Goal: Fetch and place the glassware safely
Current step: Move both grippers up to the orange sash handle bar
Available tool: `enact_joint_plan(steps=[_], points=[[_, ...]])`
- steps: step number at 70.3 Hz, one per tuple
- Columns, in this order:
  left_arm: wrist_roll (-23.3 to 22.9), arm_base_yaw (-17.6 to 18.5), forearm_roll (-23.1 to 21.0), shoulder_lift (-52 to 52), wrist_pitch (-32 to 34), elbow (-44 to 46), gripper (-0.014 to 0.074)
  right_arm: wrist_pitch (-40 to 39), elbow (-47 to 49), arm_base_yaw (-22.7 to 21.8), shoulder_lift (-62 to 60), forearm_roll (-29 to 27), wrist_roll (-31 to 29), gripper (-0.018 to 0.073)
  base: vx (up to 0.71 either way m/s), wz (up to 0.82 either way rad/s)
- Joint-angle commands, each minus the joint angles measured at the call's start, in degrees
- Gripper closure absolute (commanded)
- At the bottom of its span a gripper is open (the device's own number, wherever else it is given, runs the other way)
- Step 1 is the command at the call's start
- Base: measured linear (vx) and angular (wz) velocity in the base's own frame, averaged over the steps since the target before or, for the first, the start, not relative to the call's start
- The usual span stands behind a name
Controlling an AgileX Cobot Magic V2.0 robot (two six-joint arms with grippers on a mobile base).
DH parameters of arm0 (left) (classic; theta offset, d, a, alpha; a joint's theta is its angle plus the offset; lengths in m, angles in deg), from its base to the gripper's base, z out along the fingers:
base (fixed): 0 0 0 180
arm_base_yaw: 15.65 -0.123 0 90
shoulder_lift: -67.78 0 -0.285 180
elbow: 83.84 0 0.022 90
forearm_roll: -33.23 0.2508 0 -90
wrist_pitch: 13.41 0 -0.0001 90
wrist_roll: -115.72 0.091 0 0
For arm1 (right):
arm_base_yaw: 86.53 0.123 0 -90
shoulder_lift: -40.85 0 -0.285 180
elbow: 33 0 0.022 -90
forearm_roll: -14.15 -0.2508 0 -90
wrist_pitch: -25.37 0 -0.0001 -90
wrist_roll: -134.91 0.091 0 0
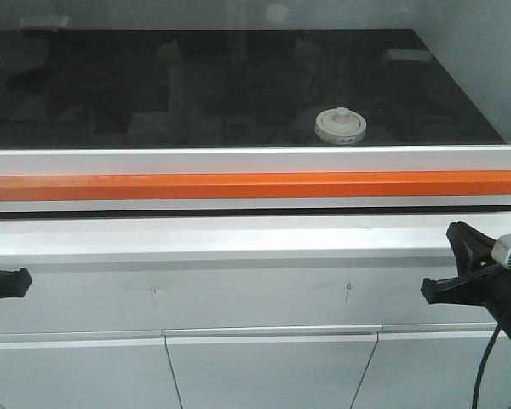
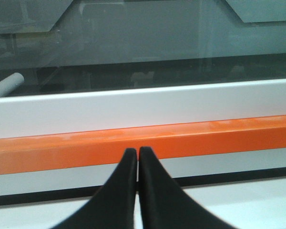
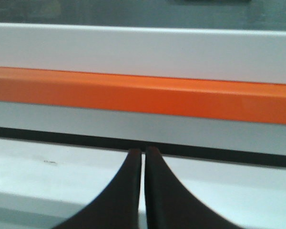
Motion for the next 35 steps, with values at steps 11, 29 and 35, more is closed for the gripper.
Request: enact_joint_plan(steps=[11, 29, 35], points=[[0.0, 0.4, -0.6, -0.4, 4.7, 1.5, 0.0603, -9.5, 2.6, -0.3, 3.2, -0.2, -4.2, 0.0563, 0.0, 0.0], [0.0, 0.4, -0.6, -0.4, 4.3, 1.5, 0.0603, -7.0, 7.1, -0.3, 5.3, -0.2, -4.2, 0.0563, 0.0, 0.0], [0.0, 0.4, -0.6, -0.4, 4.3, 1.5, 0.0603, -5.8, 8.2, -0.3, 5.9, -0.2, -4.2, 0.0563, 0.0, 0.0]])
